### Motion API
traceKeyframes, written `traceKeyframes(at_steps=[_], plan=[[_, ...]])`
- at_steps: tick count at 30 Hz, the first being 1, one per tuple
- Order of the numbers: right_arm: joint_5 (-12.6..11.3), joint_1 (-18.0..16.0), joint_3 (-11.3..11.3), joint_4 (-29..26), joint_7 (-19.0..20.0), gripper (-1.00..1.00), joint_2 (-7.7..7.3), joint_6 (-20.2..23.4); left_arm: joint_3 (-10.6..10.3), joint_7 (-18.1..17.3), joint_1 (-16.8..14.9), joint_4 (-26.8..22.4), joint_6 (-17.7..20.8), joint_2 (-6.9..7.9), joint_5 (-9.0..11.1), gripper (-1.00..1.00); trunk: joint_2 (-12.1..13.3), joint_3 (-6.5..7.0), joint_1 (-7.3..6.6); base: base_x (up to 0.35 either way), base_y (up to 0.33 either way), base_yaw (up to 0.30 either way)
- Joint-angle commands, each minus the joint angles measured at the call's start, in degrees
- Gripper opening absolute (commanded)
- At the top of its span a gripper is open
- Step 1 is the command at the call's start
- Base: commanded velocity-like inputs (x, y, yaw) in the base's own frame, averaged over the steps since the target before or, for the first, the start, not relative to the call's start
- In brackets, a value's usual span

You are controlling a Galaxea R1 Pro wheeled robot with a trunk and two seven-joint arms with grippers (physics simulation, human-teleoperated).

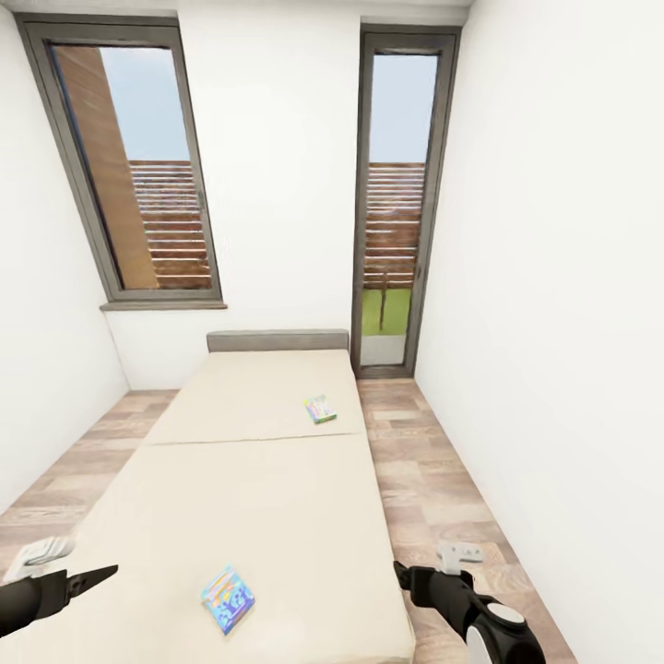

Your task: Put all the toys in the child's room - the three board games (two on the bed and one on the table), the two jigsaw puzzles on the table, and the tennis ball on the table - inside the toy box on the table in the child's room.

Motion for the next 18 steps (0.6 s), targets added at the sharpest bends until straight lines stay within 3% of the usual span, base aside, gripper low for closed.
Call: traceKeyframes(at_steps=[1, 11, 18], plan=[[-0.4, -0.1, 0.0, -0.2, 0.0, 1.0, 0.11, 0.3, 0.1, -0.2, -0.3, 0.0, 0.5, 0.03, 0.0, 1.0, -0.1, -0.06, 0.03, 0.017, 0.0, 0.137], [-0.4, -0.3, 0.5, -0.6, -0.2, 1.0, 0.42, 0.4, 0.1, -0.2, -2.5, 0.0, 0.7, 0.16, -0.1, 1.0, -0.1, -0.06, 0.03, 0.02, 0.003, 0.048], [-0.4, -0.4, 0.5, -0.7, -0.2, 1.0, 0.45, 0.6, 0.1, -0.2, -3.2, 0.2, 0.6, 0.08, -0.1, 1.0, -0.1, -0.06, 0.03, 0.13, 0.12, 0.006]])
